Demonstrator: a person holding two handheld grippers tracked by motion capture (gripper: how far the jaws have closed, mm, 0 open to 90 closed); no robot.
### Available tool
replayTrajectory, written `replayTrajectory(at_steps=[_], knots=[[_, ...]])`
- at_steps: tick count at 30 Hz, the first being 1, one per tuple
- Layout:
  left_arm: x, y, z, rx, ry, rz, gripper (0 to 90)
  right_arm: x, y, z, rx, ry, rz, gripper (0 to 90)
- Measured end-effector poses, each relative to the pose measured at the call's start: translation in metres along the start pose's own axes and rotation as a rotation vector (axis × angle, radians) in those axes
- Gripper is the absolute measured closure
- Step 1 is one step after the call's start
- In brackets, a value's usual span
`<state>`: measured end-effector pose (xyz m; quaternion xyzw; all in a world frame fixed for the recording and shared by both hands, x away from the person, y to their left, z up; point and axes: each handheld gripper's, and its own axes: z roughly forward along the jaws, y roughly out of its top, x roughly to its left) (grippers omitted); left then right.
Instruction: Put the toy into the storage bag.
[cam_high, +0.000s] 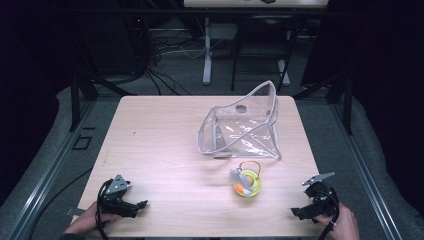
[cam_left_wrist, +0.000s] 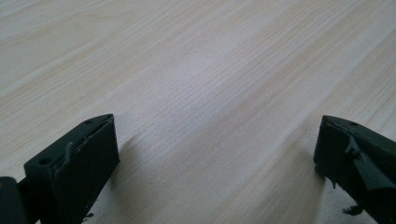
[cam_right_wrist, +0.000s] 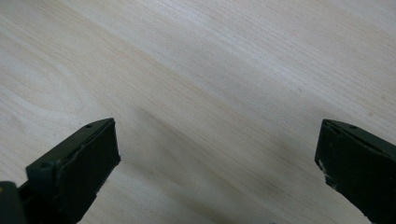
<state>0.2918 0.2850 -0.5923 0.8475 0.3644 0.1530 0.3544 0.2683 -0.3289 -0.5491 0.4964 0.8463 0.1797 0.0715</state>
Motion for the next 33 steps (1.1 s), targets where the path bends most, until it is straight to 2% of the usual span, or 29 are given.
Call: replayTrajectory(at_steps=[9,13,16,17,18,24,31,33], knots=[[0.000,0.000,0.000,0.000,0.000,-0.001,0.0,0.003,0.000,-0.001,-0.006,-0.006,-0.003,0.0],[0.000,0.000,0.000,-0.001,0.000,-0.004,0.0,0.003,0.002,-0.002,-0.004,-0.010,-0.019,0.0],[0.000,0.000,0.000,0.000,0.000,-0.001,0.0,0.006,0.003,-0.002,-0.031,-0.006,-0.006,0.0],[0.000,0.000,0.000,-0.001,0.000,-0.002,0.0,0.006,0.005,-0.004,-0.012,-0.011,-0.030,0.0],[0.000,0.000,0.000,-0.001,0.000,-0.005,0.0,0.009,0.008,-0.006,-0.032,-0.010,-0.038,0.0],[0.000,0.000,0.000,-0.001,-0.001,-0.004,0.0,0.016,0.020,-0.011,-0.071,-0.010,-0.068,0.0],[0.000,0.000,0.000,-0.001,0.000,-0.004,0.0,0.026,0.033,-0.014,-0.102,0.007,-0.098,0.0],[0.000,0.000,0.000,-0.001,-0.001,-0.004,0.0,0.031,0.038,-0.014,-0.110,0.004,-0.122,0.0]])
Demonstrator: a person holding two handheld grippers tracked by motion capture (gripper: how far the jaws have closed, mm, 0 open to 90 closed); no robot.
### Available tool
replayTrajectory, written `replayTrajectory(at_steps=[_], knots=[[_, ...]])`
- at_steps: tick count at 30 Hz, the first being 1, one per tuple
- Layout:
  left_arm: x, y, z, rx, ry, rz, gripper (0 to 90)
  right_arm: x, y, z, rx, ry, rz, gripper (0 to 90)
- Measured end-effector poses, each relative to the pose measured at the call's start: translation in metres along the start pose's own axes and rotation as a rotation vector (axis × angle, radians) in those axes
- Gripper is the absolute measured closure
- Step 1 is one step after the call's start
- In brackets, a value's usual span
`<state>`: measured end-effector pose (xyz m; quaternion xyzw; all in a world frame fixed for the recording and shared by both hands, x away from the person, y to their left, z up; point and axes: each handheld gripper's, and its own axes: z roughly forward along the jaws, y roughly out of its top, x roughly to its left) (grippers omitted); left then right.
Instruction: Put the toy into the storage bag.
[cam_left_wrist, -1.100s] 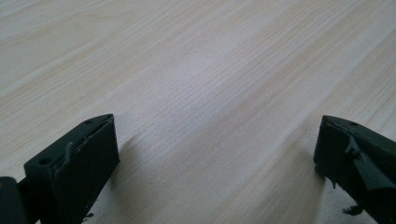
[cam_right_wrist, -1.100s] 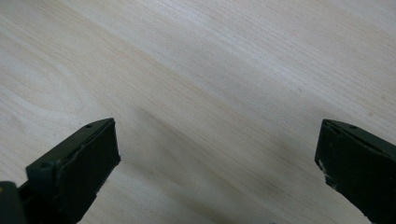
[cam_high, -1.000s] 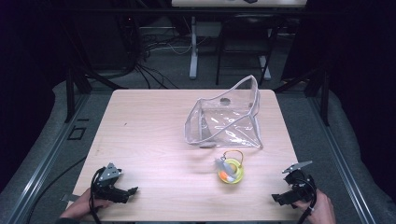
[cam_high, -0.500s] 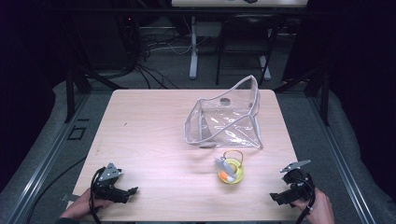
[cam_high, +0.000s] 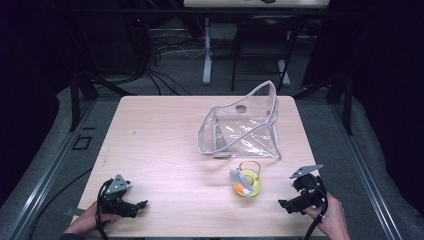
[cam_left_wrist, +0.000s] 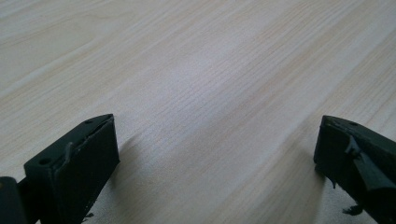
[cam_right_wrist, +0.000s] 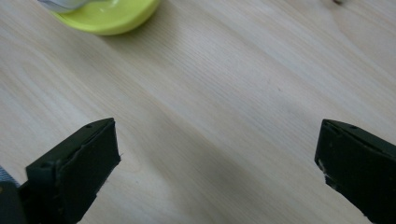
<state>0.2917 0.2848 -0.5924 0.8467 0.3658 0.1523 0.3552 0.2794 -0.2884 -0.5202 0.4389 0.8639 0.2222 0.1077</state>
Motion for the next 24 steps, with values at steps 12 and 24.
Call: replayTrajectory(at_steps=[12,24], knots=[[0.000,0.000,0.000,0.000,0.000,0.001,0.0,0.013,0.025,-0.006,-0.052,0.017,-0.057,0.0],[0.000,0.000,0.000,0.000,0.000,0.000,0.0,0.027,0.055,-0.015,-0.122,0.029,-0.116,0.0]])
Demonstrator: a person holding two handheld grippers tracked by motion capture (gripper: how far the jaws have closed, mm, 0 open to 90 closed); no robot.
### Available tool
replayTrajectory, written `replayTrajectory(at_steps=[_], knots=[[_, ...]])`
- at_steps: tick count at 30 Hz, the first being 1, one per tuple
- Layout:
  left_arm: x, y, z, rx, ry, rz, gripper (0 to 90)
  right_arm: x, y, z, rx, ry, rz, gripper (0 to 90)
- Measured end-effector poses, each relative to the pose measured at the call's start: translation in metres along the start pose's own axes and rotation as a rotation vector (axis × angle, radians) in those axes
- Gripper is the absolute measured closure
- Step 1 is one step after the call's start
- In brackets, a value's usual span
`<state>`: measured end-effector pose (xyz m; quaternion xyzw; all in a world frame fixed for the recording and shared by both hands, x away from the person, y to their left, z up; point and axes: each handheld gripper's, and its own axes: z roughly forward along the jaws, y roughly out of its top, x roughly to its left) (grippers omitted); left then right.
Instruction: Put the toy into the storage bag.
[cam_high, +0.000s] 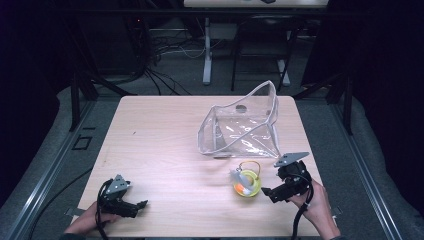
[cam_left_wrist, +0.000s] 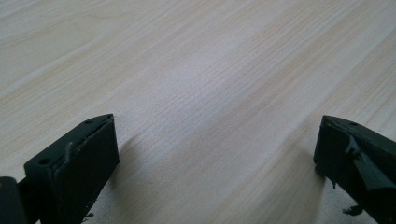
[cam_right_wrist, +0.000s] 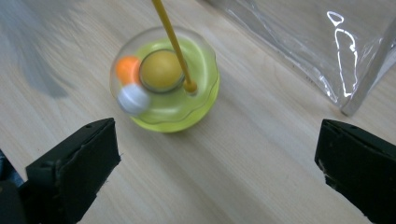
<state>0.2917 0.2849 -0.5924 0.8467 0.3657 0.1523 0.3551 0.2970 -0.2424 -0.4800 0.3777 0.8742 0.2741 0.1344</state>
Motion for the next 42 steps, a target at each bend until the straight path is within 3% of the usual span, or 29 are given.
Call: replayTrajectory(at_steps=[6,11,14,17,22,23,24,27,34,35,36,42], knots=[[0.000,0.000,0.000,0.000,0.000,0.001,0.0,0.004,0.012,0.000,-0.029,-0.007,-0.016,1.4],[0.000,0.000,0.000,0.001,0.000,0.003,0.0,0.009,0.018,-0.001,-0.075,-0.008,-0.033,16.3],[0.000,0.000,0.000,0.000,0.000,0.001,0.0,0.009,0.020,-0.002,-0.085,-0.007,-0.034,19.7],[0.000,0.000,0.000,0.000,0.000,0.000,0.0,0.011,0.023,-0.007,-0.126,-0.002,-0.041,30.8],[0.000,0.000,0.000,0.000,0.000,0.000,0.0,0.014,0.027,-0.010,-0.140,-0.004,-0.048,40.8],[0.000,0.000,0.000,0.000,0.000,0.000,0.0,0.015,0.029,-0.011,-0.150,-0.007,-0.051,46.8],[0.000,0.000,0.000,0.000,0.000,0.000,0.0,0.015,0.029,-0.011,-0.150,-0.007,-0.051,46.8],[0.000,0.000,0.000,0.000,0.000,0.000,0.0,0.017,0.033,-0.013,-0.154,0.002,-0.062,59.2],[0.000,0.000,0.000,-0.001,0.000,-0.001,0.0,0.020,0.038,-0.011,-0.149,0.009,-0.087,70.4],[0.000,0.000,0.000,0.001,0.000,0.002,0.0,0.020,0.039,-0.011,-0.139,0.015,-0.095,80.9],[0.000,0.000,0.000,0.000,0.000,0.000,0.0,0.021,0.039,-0.011,-0.137,0.012,-0.094,84.5],[0.000,0.000,0.000,0.000,0.000,0.000,0.0,0.019,0.041,-0.010,-0.125,-0.001,-0.092,87.8]])
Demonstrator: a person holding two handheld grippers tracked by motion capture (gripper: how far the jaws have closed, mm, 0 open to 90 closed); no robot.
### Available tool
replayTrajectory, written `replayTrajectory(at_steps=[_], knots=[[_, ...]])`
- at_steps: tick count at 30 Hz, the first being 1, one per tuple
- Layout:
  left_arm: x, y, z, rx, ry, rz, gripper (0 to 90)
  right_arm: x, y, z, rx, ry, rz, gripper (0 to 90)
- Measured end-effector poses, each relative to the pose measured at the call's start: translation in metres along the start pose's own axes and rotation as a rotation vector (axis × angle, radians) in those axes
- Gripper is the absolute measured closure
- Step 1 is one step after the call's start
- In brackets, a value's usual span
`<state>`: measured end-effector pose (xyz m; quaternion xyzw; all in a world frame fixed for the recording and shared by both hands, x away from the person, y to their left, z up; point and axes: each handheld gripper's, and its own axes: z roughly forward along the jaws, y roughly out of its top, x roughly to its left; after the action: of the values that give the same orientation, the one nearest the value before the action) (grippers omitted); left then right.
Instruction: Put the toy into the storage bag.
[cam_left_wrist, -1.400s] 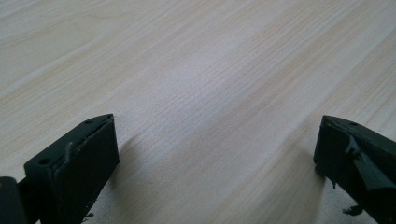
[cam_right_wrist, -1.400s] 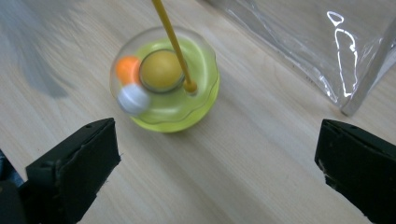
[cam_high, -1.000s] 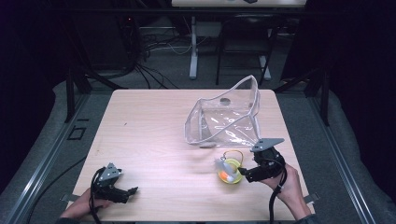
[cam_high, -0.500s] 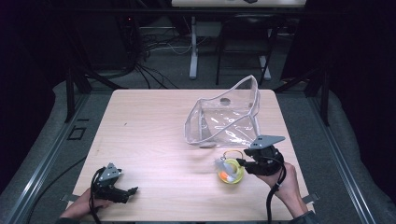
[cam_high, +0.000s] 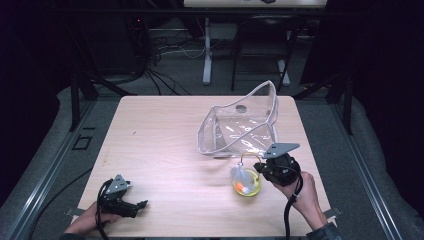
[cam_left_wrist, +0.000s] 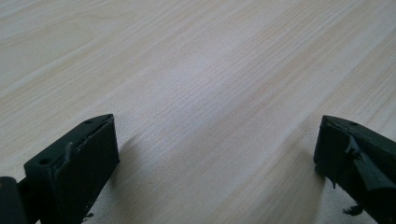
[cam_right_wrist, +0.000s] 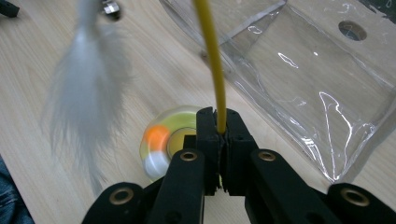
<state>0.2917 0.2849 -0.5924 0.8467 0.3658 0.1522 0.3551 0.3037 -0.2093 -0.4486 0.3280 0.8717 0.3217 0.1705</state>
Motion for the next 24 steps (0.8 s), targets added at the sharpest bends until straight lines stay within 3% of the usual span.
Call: replayTrajectory(at_steps=[24], knots=[[0.000,0.000,0.000,0.000,0.000,0.000,0.0,-0.001,0.011,0.000,0.031,0.009,-0.021,88.2]])
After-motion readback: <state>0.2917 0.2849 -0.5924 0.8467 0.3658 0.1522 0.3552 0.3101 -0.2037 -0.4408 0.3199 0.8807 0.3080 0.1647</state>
